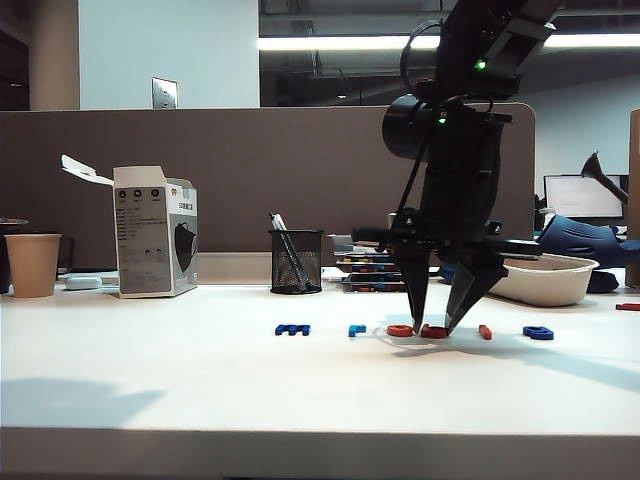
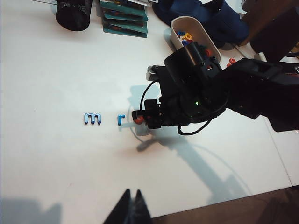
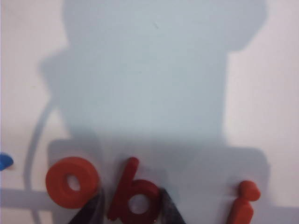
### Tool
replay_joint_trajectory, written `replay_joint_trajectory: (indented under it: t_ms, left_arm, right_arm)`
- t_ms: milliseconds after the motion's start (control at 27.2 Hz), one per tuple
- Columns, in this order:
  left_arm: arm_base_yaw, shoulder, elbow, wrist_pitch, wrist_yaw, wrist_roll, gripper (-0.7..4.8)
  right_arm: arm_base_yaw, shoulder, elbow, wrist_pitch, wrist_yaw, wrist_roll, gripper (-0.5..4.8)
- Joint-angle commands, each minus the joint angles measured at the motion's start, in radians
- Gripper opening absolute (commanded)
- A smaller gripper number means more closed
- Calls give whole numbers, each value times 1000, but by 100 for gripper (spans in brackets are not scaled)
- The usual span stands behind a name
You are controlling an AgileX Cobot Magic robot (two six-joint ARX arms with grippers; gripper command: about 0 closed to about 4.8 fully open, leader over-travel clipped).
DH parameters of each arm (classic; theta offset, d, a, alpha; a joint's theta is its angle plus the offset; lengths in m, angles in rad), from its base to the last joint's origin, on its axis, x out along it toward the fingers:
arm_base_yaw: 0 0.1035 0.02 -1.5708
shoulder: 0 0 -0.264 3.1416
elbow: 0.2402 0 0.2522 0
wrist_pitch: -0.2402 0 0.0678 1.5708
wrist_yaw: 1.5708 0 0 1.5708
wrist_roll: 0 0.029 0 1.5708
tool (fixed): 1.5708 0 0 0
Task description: Select the appropriate letters from the row of letter magnets placed on the table to arrange into the word "big".
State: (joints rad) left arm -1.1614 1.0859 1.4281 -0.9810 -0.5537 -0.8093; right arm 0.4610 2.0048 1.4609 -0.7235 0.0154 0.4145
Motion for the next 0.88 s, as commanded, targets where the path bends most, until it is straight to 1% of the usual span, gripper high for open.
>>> replay_joint_trajectory:
  t_ms: [37, 110, 184, 551, 588, 661, 698, 882]
  left_arm:
    - [0, -2, 2, 10, -8, -3, -5]
    - [0, -2, 2, 10, -8, -3, -5]
    - [0, -2, 2, 10, -8, -3, -5]
    - [0, -2, 2, 10, -8, -3, -5]
    - [0, -2, 2, 10, -7, -3, -5]
    - [0, -2, 2, 10, -7, -3, -5]
    - [0, -2, 2, 10, -7, -3, -5]
    - [0, -2, 2, 10, -7, -3, -5]
  right_arm:
    - [0, 12, -4, -40, -5, 5, 153]
    - [0, 12, -4, -44, 11, 5, 153]
    - [0, 12, -4, -43, 10, 5, 145]
    - [1, 16, -4, -50, 12, 5, 143]
    - [1, 16, -4, -50, 12, 5, 135]
    - [1, 16, -4, -50, 12, 5, 99]
    - [1, 16, -4, -50, 12, 5, 89]
    - [1, 16, -4, -39, 12, 5, 89]
